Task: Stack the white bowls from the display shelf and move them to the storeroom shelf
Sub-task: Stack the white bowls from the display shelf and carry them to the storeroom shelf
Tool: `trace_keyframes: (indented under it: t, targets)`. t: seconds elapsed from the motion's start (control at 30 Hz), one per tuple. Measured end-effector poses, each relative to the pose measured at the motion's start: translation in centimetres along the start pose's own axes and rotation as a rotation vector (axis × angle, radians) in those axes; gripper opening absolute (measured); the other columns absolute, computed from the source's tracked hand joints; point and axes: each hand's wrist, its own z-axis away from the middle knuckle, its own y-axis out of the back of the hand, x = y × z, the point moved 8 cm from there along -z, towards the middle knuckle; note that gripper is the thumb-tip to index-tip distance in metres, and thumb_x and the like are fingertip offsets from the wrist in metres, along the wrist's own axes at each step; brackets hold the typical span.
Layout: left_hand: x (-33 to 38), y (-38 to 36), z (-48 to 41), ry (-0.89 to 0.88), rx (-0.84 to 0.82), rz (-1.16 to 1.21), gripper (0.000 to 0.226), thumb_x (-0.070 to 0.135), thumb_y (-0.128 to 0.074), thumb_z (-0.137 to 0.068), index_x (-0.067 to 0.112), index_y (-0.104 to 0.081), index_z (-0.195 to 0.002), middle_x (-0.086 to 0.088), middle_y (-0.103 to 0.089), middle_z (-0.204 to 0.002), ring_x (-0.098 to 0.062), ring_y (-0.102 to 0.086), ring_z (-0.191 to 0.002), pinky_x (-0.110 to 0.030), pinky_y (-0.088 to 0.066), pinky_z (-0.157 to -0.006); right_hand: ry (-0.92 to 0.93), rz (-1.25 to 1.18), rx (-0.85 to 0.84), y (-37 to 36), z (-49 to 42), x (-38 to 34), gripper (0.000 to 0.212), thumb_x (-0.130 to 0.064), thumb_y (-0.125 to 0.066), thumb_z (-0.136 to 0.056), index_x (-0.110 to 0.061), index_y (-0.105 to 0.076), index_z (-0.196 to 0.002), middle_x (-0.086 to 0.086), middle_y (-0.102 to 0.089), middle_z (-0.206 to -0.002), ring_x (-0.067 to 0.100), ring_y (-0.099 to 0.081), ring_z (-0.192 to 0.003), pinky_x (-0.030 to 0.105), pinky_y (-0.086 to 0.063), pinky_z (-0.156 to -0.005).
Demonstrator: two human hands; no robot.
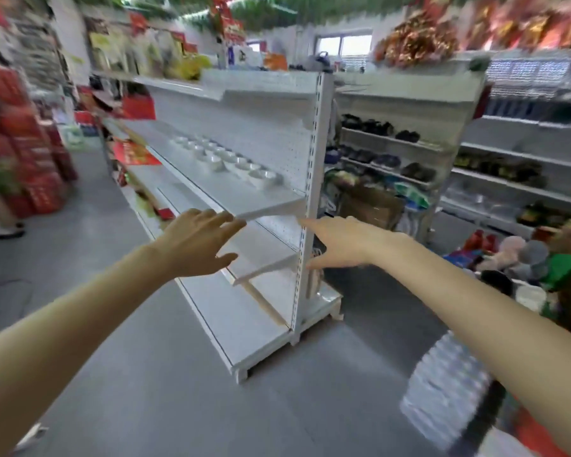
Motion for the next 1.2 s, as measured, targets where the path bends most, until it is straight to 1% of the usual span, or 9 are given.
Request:
trace_keyframes:
  t: [0.1, 0.17, 0.3, 0.47, 0.63, 0.73, 0.87, 1.0, 1.2]
  targets:
    - [-5.5, -3.4, -1.9, 0.036, -0.032, 0.020, 0.074, 0.064, -0.028, -0.083, 0.012, -0.060, -0.125, -0.010, -0.069, -0.106, -0.033, -0.068, -0.085, -0.043, -0.057, -0.072, 0.051, -0.160, -0.070, 0.4, -7.4, 1.0, 0.088, -0.044, -0.067, -0.085, -0.026, -0.014, -0.153, -0.003, -0.024, -0.158, 0.018, -0.030, -0.141, 0.033, -0.025, -0.114]
    - [-8.7, -5.9, -2.7, 0.046, -0.039, 0.025, 0.076, 0.068, -0.026, -0.084, 0.015, -0.059, -0.127, -0.007, -0.069, -0.108, -0.030, -0.068, -0.087, -0.041, -0.056, -0.074, 0.055, -0.198, -0.118, 0.3, -12.6, 1.6, 0.088, -0.045, -0.068, -0.083, -0.028, -0.015, -0.152, -0.004, -0.027, -0.157, 0.018, -0.032, -0.140, 0.034, -0.026, -0.115]
    - [-15.7, -11.8, -3.3, 0.081, -0.067, -0.007, 0.073, 0.067, -0.026, -0.086, 0.017, -0.061, -0.126, -0.004, -0.070, -0.105, -0.025, -0.068, -0.082, -0.037, -0.056, -0.072, 0.025, -0.106, -0.187, -0.4, -23.2, 1.3, 0.095, -0.056, -0.065, -0.081, -0.027, -0.010, -0.152, 0.002, -0.029, -0.154, 0.024, -0.036, -0.136, 0.041, -0.035, -0.110]
    - [-26.9, -19.4, -4.8, 0.150, -0.092, 0.036, 0.071, 0.067, -0.030, -0.087, 0.020, -0.052, -0.135, -0.001, -0.066, -0.116, -0.023, -0.065, -0.099, -0.038, -0.052, -0.084, 0.067, -0.081, -0.184, 0.0, -36.6, -2.6, 0.092, -0.055, -0.063, -0.083, -0.027, -0.008, -0.152, 0.007, -0.030, -0.152, 0.026, -0.037, -0.135, 0.040, -0.036, -0.108]
    - [-40.3, -27.3, -8.0, 0.173, -0.139, 0.051, 0.082, 0.073, -0.017, -0.083, 0.020, -0.051, -0.136, -0.002, -0.064, -0.122, -0.026, -0.066, -0.101, -0.040, -0.054, -0.086, 0.025, -0.112, -0.188, 0.7, -50.3, -5.5, 0.089, -0.053, -0.060, -0.087, -0.026, -0.006, -0.152, 0.009, -0.030, -0.151, 0.028, -0.040, -0.133, 0.040, -0.038, -0.106]
    - [-47.5, -30.7, -10.1, 0.132, -0.140, 0.030, 0.079, 0.071, -0.020, -0.085, 0.020, -0.052, -0.136, -0.003, -0.065, -0.121, -0.026, -0.067, -0.101, -0.039, -0.053, -0.087, -0.043, -0.130, -0.205, 1.7, -57.8, -5.7, 0.089, -0.055, -0.058, -0.086, -0.026, -0.006, -0.152, 0.009, -0.028, -0.152, 0.028, -0.038, -0.134, 0.039, -0.037, -0.106]
    - [-56.2, -35.0, -12.8, 0.218, -0.143, 0.133, 0.066, 0.062, -0.044, -0.091, 0.020, -0.044, -0.142, -0.002, -0.059, -0.131, -0.025, -0.060, -0.113, -0.038, -0.046, -0.094, -0.084, -0.146, -0.210, 2.9, -65.5, -5.9, 0.090, -0.056, -0.058, -0.086, -0.025, -0.006, -0.152, 0.009, -0.027, -0.153, 0.027, -0.037, -0.135, 0.038, -0.036, -0.108]
    - [-60.9, -41.9, -15.2, 0.186, -0.180, 0.142, 0.067, 0.063, -0.045, -0.090, 0.020, -0.046, -0.141, -0.003, -0.059, -0.133, -0.025, -0.060, -0.114, -0.039, -0.047, -0.095, -0.089, -0.147, -0.248, 2.9, -74.2, -5.5, 0.092, -0.057, -0.059, -0.085, -0.024, -0.005, -0.153, 0.006, -0.022, -0.157, 0.025, -0.029, -0.141, 0.037, -0.030, -0.113]
    - [-69.4, -50.0, -21.4, 0.155, -0.153, 0.127, 0.068, 0.063, -0.049, -0.088, 0.017, -0.050, -0.139, -0.005, -0.062, -0.131, -0.028, -0.065, -0.106, -0.042, -0.052, -0.091, -0.071, -0.122, -0.211, 3.0, -89.3, -4.2, 0.092, -0.057, -0.059, -0.084, -0.024, -0.006, -0.153, 0.009, -0.027, -0.153, 0.027, -0.035, -0.136, 0.038, -0.034, -0.110]
